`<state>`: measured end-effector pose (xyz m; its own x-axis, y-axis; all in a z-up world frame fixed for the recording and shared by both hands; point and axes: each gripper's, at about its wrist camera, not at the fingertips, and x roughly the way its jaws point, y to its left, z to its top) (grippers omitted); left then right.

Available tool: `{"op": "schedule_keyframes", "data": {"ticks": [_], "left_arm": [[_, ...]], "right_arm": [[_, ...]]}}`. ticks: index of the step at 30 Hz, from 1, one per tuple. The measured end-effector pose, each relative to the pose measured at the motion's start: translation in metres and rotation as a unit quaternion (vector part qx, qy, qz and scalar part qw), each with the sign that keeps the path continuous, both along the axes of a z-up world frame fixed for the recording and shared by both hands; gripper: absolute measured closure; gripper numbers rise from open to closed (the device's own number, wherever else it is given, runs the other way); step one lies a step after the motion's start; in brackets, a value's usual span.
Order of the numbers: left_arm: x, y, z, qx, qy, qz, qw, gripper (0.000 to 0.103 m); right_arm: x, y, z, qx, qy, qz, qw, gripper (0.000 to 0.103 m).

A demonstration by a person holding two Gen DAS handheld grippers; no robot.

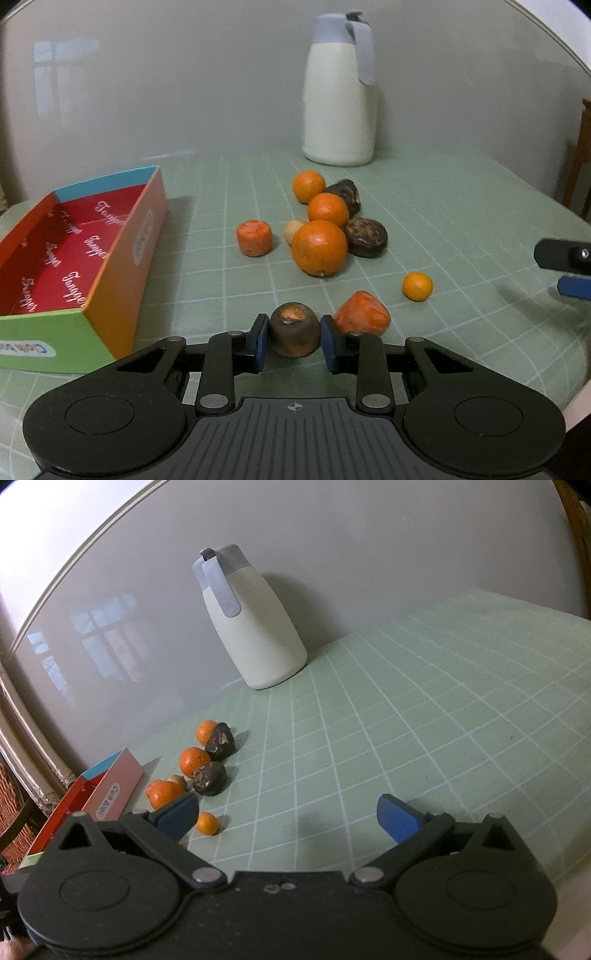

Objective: Organize fruits
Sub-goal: 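Carry the brown fruit with the left tool over the red box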

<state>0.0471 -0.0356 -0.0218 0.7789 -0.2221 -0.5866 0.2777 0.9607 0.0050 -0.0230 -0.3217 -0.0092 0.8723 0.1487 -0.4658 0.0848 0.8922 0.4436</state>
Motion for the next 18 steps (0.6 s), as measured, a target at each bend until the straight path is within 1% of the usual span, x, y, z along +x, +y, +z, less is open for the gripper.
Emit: {"op": "schedule_keyframes", "data": {"ticks": [2, 4, 9, 11, 14, 18], "left_arm": [[-0.001, 0.005, 0.005, -0.007, -0.010, 0.008, 0.9999, 0.073], [-0.002, 0.011, 0.013, -0.006, -0.023, 0.014, 0.9996, 0.073], [-0.003, 0.031, 0.036, 0.007, -0.070, 0.045, 0.9965, 0.073], [-0.001, 0.043, 0.044, 0.016, -0.083, 0.060, 0.9946, 0.073], [0.003, 0.062, 0.051, 0.020, -0.091, 0.082, 0.9922, 0.073], [0.006, 0.088, 0.054, 0.021, -0.091, 0.113, 0.9892, 0.073]], "right_arm": [[0.001, 0.000, 0.000, 0.000, 0.000, 0.000, 1.000, 0.000], [0.002, 0.000, 0.000, 0.001, 0.000, 0.002, 1.000, 0.000], [0.003, 0.005, -0.001, 0.000, 0.000, 0.007, 1.000, 0.000], [0.004, 0.007, 0.000, 0.000, 0.000, 0.009, 1.000, 0.000], [0.005, 0.011, 0.000, -0.003, 0.000, 0.011, 1.000, 0.000], [0.005, 0.016, 0.000, -0.007, 0.001, 0.016, 1.000, 0.000]]}}
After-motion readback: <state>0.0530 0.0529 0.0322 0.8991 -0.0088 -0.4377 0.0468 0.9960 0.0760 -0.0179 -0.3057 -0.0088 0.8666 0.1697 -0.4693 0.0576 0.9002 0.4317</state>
